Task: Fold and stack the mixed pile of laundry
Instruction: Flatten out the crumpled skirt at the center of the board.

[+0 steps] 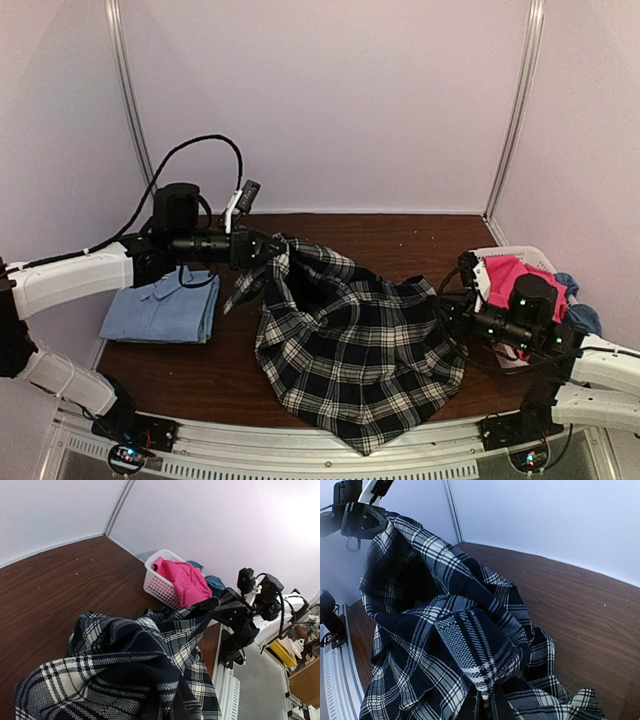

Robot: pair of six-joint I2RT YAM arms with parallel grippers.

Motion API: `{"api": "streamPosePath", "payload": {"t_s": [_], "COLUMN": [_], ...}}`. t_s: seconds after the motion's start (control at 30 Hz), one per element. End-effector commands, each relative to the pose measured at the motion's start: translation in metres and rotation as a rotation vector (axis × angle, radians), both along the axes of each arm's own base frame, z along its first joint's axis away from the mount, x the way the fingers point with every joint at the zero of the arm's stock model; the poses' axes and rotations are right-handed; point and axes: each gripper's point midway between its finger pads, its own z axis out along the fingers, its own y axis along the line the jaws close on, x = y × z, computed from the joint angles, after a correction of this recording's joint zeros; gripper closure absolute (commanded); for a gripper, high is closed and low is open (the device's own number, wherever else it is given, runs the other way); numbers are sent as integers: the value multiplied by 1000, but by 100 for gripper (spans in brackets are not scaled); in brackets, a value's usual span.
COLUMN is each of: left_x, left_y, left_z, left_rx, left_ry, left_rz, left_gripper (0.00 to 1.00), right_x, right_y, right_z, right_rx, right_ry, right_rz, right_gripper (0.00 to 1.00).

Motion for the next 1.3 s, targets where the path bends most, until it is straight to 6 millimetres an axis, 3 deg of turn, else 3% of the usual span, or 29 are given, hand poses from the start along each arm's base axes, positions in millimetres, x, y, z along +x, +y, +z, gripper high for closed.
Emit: {"api": "streamPosePath", "payload": {"t_s": [0.0, 0.1, 0.2, 0.27, 0.37, 0.47, 0.57, 0.7, 0.77, 0.87, 0.97, 1.03, 1.07, 1.27], "left_x": [31, 53, 65, 66, 66, 67, 73, 65, 54, 33, 26, 28, 27, 35], "left_y": [23, 63, 101, 113, 122, 126, 133, 124, 111, 84, 65, 51, 42, -3], "left_z": [-35, -77, -110, -132, -160, -169, -149, -94, -81, -81, -84, -87, -90, -109], "left_rx": [166, 330, 389, 428, 491, 553, 614, 662, 685, 700, 715, 725, 734, 777], "left_ry": [27, 121, 246, 296, 349, 322, 176, -164, -282, -406, -489, -531, -563, -726], "left_rz": [208, 410, 540, 583, 601, 590, 599, 554, 480, 288, 155, 80, 36, -111], "left_gripper": [100, 100, 99, 98, 87, 75, 62, 50, 49, 49, 44, 29, 27, 27], "right_x": [-6, -13, -17, -15, -16, -26, -36, -36, -35, -34, -35, -35, -34, -29], "right_y": [2, -2, -12, -18, -13, 7, 25, 37, 39, 41, 42, 41, 40, 41], "right_z": [-28, -24, -19, -24, -34, -40, -44, -51, -52, -52, -45, -37, -33, -16], "right_rx": [-69, -49, -19, -15, -31, -40, -59, -128, -155, -193, -175, -151, -142, -133], "right_ry": [107, 109, 108, 124, 156, 186, 190, 187, 179, 165, 144, 117, 102, 64], "right_rz": [-9, -20, -52, -88, -70, 50, 131, 146, 140, 141, 146, 143, 136, 119], "right_gripper": [92, 96, 99, 100, 100, 100, 100, 100, 100, 100, 100, 100, 100, 100]}}
